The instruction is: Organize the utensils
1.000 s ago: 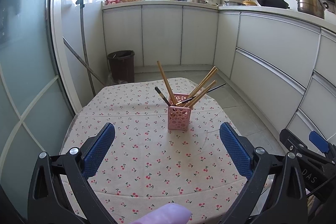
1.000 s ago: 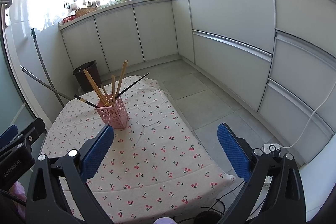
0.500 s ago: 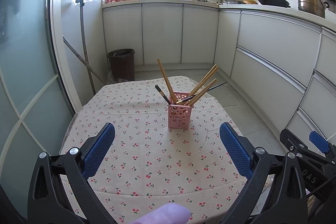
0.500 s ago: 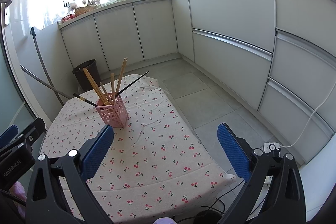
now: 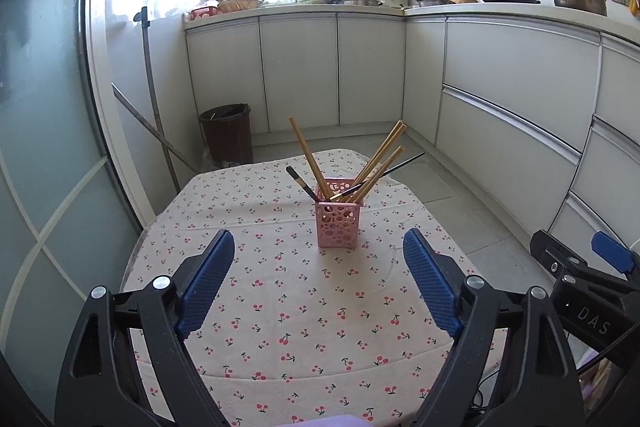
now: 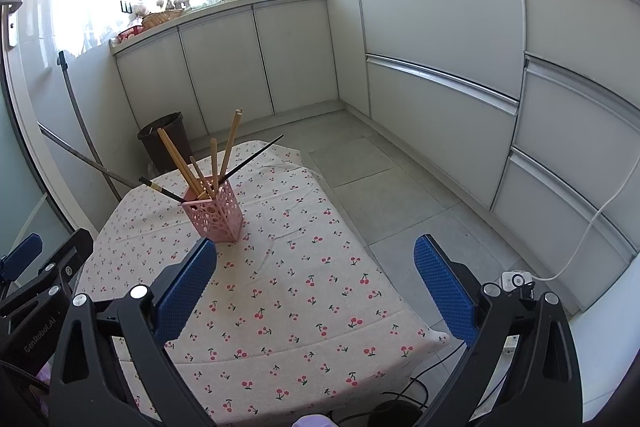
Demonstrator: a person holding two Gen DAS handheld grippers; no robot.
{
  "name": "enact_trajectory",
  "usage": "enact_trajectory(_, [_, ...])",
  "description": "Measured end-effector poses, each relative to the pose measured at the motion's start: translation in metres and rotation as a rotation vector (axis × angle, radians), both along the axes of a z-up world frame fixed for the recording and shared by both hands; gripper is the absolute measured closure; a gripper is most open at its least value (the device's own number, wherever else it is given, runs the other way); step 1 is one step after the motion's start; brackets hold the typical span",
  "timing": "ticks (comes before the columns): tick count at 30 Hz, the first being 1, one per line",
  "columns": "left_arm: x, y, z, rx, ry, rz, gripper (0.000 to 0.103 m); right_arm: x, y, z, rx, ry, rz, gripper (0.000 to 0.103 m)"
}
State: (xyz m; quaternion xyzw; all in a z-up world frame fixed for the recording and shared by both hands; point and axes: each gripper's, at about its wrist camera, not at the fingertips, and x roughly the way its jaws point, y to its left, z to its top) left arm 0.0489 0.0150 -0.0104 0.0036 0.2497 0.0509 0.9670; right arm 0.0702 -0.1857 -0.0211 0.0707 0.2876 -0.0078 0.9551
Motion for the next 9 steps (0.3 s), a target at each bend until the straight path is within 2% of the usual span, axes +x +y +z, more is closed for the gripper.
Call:
enact_trajectory(3, [-0.0001, 0.0013, 0.0032, 0.006, -0.009, 0.021, 0.008, 0.0001, 0.0001, 0.0000, 0.001, 0.001, -0.001, 0.007])
enact_trajectory(9, [0.0005, 0.0037, 0.0047, -0.010, -0.002, 0.018, 0.007, 0.0003, 0.0009, -0.0010, -0.001, 0.006, 0.002, 0.007])
